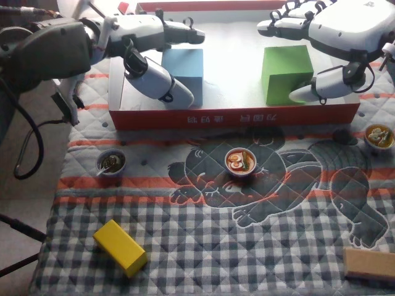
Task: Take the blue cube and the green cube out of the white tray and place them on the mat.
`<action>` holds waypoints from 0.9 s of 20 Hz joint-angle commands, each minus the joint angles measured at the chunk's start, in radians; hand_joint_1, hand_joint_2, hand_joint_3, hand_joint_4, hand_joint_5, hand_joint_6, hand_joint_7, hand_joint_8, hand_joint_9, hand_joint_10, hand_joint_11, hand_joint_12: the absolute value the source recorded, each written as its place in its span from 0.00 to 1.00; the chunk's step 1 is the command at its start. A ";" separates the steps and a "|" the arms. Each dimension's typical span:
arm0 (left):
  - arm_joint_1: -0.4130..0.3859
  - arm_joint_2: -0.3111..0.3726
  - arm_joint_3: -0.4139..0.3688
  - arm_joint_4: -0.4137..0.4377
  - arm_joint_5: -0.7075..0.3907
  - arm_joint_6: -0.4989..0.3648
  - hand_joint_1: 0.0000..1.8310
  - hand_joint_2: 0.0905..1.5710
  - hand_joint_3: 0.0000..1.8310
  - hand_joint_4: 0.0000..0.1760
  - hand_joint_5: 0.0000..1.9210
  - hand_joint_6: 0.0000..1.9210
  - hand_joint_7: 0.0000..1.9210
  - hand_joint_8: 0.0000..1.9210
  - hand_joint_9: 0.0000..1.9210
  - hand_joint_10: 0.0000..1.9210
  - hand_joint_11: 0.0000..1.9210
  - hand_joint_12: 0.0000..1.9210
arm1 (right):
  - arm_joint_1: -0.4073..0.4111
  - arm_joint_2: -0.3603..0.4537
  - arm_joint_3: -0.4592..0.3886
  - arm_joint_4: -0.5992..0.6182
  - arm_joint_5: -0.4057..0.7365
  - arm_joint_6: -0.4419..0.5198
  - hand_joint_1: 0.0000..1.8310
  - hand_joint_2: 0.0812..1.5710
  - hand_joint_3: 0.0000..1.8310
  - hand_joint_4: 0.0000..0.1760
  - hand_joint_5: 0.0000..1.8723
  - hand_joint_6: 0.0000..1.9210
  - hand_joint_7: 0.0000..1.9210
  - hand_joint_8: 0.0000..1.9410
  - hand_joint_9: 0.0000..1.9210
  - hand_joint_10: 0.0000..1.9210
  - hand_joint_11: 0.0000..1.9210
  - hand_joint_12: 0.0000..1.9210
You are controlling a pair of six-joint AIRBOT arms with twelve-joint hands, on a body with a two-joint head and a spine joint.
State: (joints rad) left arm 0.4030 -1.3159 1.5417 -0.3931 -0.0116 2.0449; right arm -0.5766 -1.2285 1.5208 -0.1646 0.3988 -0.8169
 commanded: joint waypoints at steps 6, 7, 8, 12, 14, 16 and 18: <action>-0.022 -0.048 0.069 -0.030 -0.058 0.000 0.53 0.67 0.00 0.96 0.26 0.00 0.39 0.04 0.38 0.06 0.07 0.57 | 0.017 -0.019 0.011 0.010 0.108 -0.003 0.38 0.65 0.00 0.23 0.20 0.01 0.20 0.00 0.16 0.00 0.00 0.40; -0.025 -0.052 0.073 -0.035 -0.059 0.000 0.56 0.67 0.00 0.91 0.30 0.00 0.38 0.08 0.31 0.28 0.08 0.68 | 0.018 -0.022 0.014 0.010 0.108 -0.003 0.41 0.67 0.00 0.00 0.29 0.01 0.40 0.03 0.37 0.04 0.12 0.52; -0.031 -0.057 0.078 -0.045 -0.062 0.000 0.57 0.70 0.00 0.79 0.33 0.00 0.37 0.15 0.25 0.45 0.08 0.73 | 0.022 -0.025 0.016 0.010 0.108 -0.003 0.43 0.68 0.00 0.00 0.35 0.01 0.51 0.03 0.44 0.05 0.15 0.59; -0.044 -0.035 0.052 -0.092 -0.115 0.000 0.67 0.76 0.03 0.00 0.38 0.56 0.39 0.71 0.27 0.60 0.10 0.76 | 0.056 -0.027 0.025 0.011 0.109 -0.003 0.68 0.70 0.00 0.00 0.48 0.49 0.55 0.52 0.57 0.10 0.30 0.68; -0.048 0.015 -0.005 -0.091 -0.156 0.001 0.65 0.80 0.00 0.00 0.35 0.64 0.36 0.85 0.22 0.65 0.06 0.80 | 0.070 -0.027 0.016 0.012 0.124 -0.003 0.66 0.71 0.00 0.00 0.46 0.58 0.52 0.53 0.54 0.08 0.20 0.67; -0.050 0.088 -0.092 -0.056 -0.214 -0.025 0.64 0.81 0.00 0.00 0.35 0.63 0.34 0.90 0.22 0.67 0.10 0.81 | 0.075 0.018 -0.022 0.017 0.183 -0.003 0.66 0.70 0.00 0.09 0.48 0.58 0.53 0.48 0.58 0.12 0.31 0.71; -0.038 0.176 -0.201 0.055 -0.294 -0.108 0.63 0.82 0.00 0.00 0.34 0.66 0.34 0.90 0.25 0.71 0.18 0.79 | 0.075 0.066 -0.089 0.019 0.259 -0.003 0.67 0.69 0.00 0.00 0.48 0.54 0.55 0.47 0.57 0.27 0.39 0.76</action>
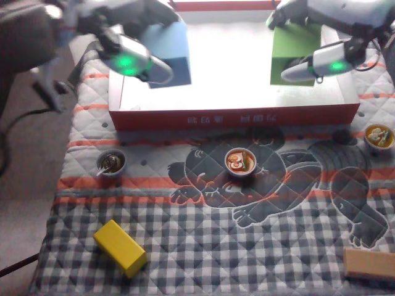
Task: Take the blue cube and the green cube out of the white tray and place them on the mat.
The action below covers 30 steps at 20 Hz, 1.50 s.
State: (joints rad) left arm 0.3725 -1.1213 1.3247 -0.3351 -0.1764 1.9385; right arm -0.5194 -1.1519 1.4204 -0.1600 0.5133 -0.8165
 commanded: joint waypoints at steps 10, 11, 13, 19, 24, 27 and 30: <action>0.222 0.277 -0.384 0.319 -0.399 -0.289 0.66 0.78 0.00 0.00 0.38 0.58 0.39 0.84 0.35 0.85 0.37 0.93 | -0.250 0.255 -0.314 0.015 0.488 -0.003 0.69 0.68 0.00 0.00 0.49 0.49 0.60 0.42 0.57 0.29 0.38 0.71; 0.248 0.278 -0.395 0.319 -0.410 -0.289 0.66 0.77 0.00 0.00 0.41 0.56 0.38 0.83 0.32 0.80 0.32 0.89 | -0.288 0.255 -0.330 0.026 0.505 -0.002 0.69 0.68 0.00 0.00 0.49 0.49 0.61 0.41 0.59 0.26 0.42 0.69; 0.293 0.270 -0.404 0.286 -0.430 -0.291 0.65 0.77 0.00 0.00 0.43 0.54 0.36 0.84 0.31 0.82 0.30 0.91 | -0.341 0.253 -0.341 0.041 0.513 0.020 0.68 0.68 0.00 0.00 0.49 0.51 0.60 0.41 0.61 0.18 0.42 0.62; 0.368 0.246 -0.401 0.197 -0.441 -0.292 0.41 0.58 0.00 0.65 0.20 0.00 0.18 0.00 0.25 0.02 0.04 0.46 | -0.414 0.234 -0.326 0.081 0.512 0.074 0.23 0.71 0.00 0.00 0.26 0.00 0.30 0.00 0.32 0.00 0.11 0.53; 0.376 0.242 -0.399 0.169 -0.487 -0.299 0.36 0.56 0.00 0.98 0.13 0.00 0.12 0.00 0.21 0.00 0.00 0.39 | -0.421 0.244 -0.331 0.084 0.537 0.089 0.24 0.56 0.00 0.40 0.06 0.00 0.12 0.00 0.16 0.00 0.00 0.42; 0.415 0.271 -0.400 0.169 -0.595 -0.450 0.37 0.54 0.00 1.00 0.11 0.00 0.05 0.00 0.11 0.00 0.00 0.27 | -0.434 0.257 -0.342 0.089 0.576 0.092 0.32 0.53 0.00 0.73 0.00 0.00 0.01 0.00 0.03 0.01 0.00 0.15; 0.454 0.311 -0.403 0.170 -0.722 -0.557 0.37 0.51 0.00 1.00 0.11 0.00 0.05 0.00 0.08 0.00 0.00 0.16 | -0.464 0.285 -0.353 0.135 0.662 0.092 0.33 0.52 0.00 0.47 0.00 0.00 0.02 0.00 0.05 0.00 0.00 0.21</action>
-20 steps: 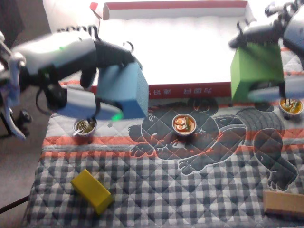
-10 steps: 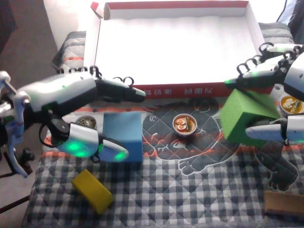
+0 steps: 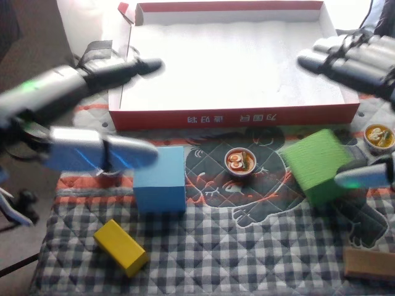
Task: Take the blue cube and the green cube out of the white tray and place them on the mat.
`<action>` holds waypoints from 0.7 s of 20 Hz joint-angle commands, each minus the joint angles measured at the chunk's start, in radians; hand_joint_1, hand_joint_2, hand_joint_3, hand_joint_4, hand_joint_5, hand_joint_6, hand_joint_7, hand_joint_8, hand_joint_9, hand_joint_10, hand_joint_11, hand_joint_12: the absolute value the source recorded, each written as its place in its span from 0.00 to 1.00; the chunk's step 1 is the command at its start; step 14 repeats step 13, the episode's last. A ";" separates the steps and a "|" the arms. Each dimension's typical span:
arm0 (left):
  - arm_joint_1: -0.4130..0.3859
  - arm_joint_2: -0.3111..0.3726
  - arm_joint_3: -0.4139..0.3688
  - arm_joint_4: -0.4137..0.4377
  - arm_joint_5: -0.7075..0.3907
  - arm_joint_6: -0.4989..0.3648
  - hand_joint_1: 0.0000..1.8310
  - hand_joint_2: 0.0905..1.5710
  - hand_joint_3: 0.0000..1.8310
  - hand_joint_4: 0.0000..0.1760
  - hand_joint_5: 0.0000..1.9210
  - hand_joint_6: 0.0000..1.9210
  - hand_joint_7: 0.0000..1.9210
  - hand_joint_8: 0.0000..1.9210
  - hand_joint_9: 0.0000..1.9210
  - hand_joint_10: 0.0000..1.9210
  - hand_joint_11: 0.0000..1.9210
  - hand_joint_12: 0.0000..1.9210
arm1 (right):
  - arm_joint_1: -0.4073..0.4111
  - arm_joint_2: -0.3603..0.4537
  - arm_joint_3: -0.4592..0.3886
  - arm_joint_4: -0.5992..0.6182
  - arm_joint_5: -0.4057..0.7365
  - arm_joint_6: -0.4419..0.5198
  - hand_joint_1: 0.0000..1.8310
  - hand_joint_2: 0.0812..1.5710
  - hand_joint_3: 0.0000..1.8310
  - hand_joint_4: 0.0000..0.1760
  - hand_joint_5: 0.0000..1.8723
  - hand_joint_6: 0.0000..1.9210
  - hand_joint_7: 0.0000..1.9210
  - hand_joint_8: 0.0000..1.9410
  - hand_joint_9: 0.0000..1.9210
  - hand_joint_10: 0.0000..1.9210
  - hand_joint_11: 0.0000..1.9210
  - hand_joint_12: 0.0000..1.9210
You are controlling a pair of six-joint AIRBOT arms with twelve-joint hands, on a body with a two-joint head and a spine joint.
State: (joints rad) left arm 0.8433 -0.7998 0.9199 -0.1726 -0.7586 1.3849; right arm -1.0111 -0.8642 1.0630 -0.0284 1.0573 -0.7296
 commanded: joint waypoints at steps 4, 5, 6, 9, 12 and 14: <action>0.027 0.047 -0.025 -0.018 -0.324 -0.070 0.35 0.56 0.00 0.96 0.11 0.00 0.07 0.00 0.09 0.00 0.00 0.21 | -0.044 0.019 -0.005 0.123 0.322 0.005 0.27 0.57 0.00 0.51 0.00 0.00 0.02 0.00 0.08 0.00 0.03 0.11; 0.042 0.053 -0.016 -0.018 -0.374 -0.143 0.37 0.56 0.00 0.88 0.11 0.00 0.07 0.00 0.08 0.00 0.00 0.19 | -0.048 0.020 -0.005 0.140 0.345 0.005 0.28 0.58 0.00 0.34 0.00 0.00 0.02 0.00 0.08 0.00 0.04 0.11; 0.057 0.054 -0.001 -0.018 -0.423 -0.225 0.38 0.56 0.00 0.83 0.12 0.00 0.07 0.00 0.06 0.00 0.00 0.09 | -0.050 0.021 -0.005 0.153 0.363 0.005 0.29 0.60 0.01 0.43 0.00 0.00 0.02 0.00 0.09 0.00 0.03 0.11; 0.136 0.031 0.057 -0.040 -0.615 -0.487 0.37 0.56 0.00 0.72 0.09 0.00 0.05 0.00 0.02 0.00 0.01 0.02 | -0.061 0.021 -0.008 0.174 0.420 0.005 0.31 0.64 0.01 0.46 0.03 0.00 0.06 0.00 0.11 0.00 0.04 0.12; 0.213 0.022 0.059 -0.081 -0.820 -0.594 0.40 0.53 0.00 0.89 0.07 0.00 0.06 0.00 0.06 0.01 0.05 0.04 | -0.061 0.029 -0.020 0.171 0.501 0.005 0.31 0.66 0.00 0.24 0.07 0.00 0.15 0.01 0.20 0.01 0.15 0.14; 0.229 0.022 0.056 -0.088 -0.873 -0.612 0.38 0.51 0.00 0.88 0.05 0.00 0.07 0.00 0.08 0.01 0.07 0.05 | -0.061 0.034 -0.025 0.166 0.533 0.004 0.28 0.65 0.00 0.21 0.08 0.00 0.18 0.00 0.22 0.01 0.17 0.16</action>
